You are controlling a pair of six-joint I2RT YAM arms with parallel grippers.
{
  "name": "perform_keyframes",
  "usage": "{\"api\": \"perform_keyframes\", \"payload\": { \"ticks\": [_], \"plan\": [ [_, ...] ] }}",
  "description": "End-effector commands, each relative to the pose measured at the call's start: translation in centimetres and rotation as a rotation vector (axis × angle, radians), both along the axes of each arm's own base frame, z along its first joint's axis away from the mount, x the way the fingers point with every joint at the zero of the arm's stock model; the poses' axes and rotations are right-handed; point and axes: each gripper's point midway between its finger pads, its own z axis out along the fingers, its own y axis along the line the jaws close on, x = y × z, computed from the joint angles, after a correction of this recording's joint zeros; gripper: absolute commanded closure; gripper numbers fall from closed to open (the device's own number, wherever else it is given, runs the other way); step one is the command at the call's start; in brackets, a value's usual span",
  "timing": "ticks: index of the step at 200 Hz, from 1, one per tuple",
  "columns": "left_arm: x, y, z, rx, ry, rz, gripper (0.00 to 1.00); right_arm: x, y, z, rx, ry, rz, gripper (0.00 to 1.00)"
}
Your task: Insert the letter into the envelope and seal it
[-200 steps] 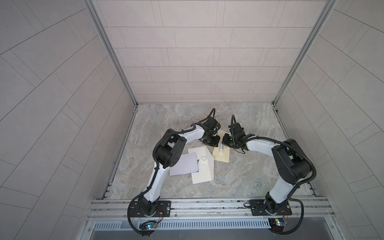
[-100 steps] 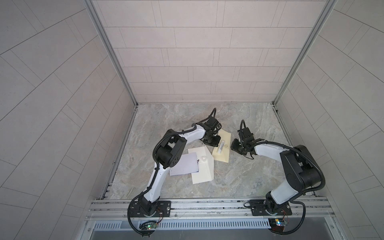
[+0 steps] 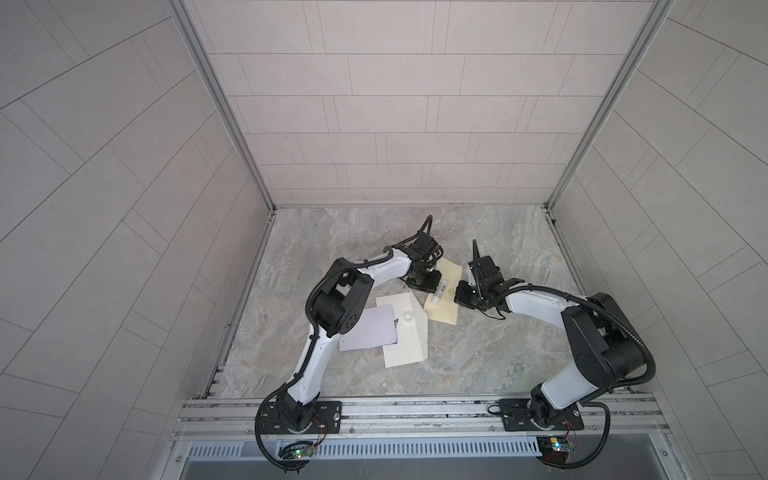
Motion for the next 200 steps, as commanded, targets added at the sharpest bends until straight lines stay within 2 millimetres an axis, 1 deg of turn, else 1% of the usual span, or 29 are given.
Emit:
{"api": "perform_keyframes", "payload": {
  "ticks": [1, 40, 82, 108, 131, 155, 172, 184, 200],
  "plan": [
    [-0.2, 1.4, -1.9, 0.082, 0.021, 0.019, 1.0, 0.9, 0.4, -1.1, -0.002, 0.018, -0.01, 0.95],
    [-0.3, 1.2, -2.0, 0.072, 0.025, 0.012, 1.0, 1.7, 2.0, -3.4, 0.064, 0.077, -0.014, 0.97],
    [-0.4, 1.0, -2.3, 0.068, 0.041, 0.007, 1.0, 0.9, 3.4, -5.1, 0.094, 0.136, 0.003, 0.97],
    [-0.4, 1.0, -2.3, 0.071, 0.043, 0.007, 1.0, 0.3, 3.4, -6.2, 0.087, 0.191, -0.002, 0.98],
    [-0.4, 1.3, -2.4, 0.088, 0.04, 0.014, 1.0, -0.7, 2.9, -6.9, 0.046, 0.255, 0.01, 0.98],
    [-0.2, 1.6, -2.5, 0.099, 0.038, 0.025, 1.0, -1.4, 2.0, -6.8, 0.006, 0.274, 0.01, 0.99],
    [-0.1, 1.9, -2.6, 0.103, 0.044, 0.037, 1.0, -1.4, 1.5, -6.2, 0.012, 0.25, 0.002, 0.99],
    [-0.1, 2.1, -2.8, 0.107, 0.048, 0.045, 1.0, -1.1, 1.7, -5.5, 0.038, 0.215, 0.017, 0.99],
    [0.0, 2.0, -2.8, 0.103, 0.05, 0.047, 1.0, -0.6, 3.0, -3.5, 0.117, 0.128, 0.068, 0.98]
  ]
}}
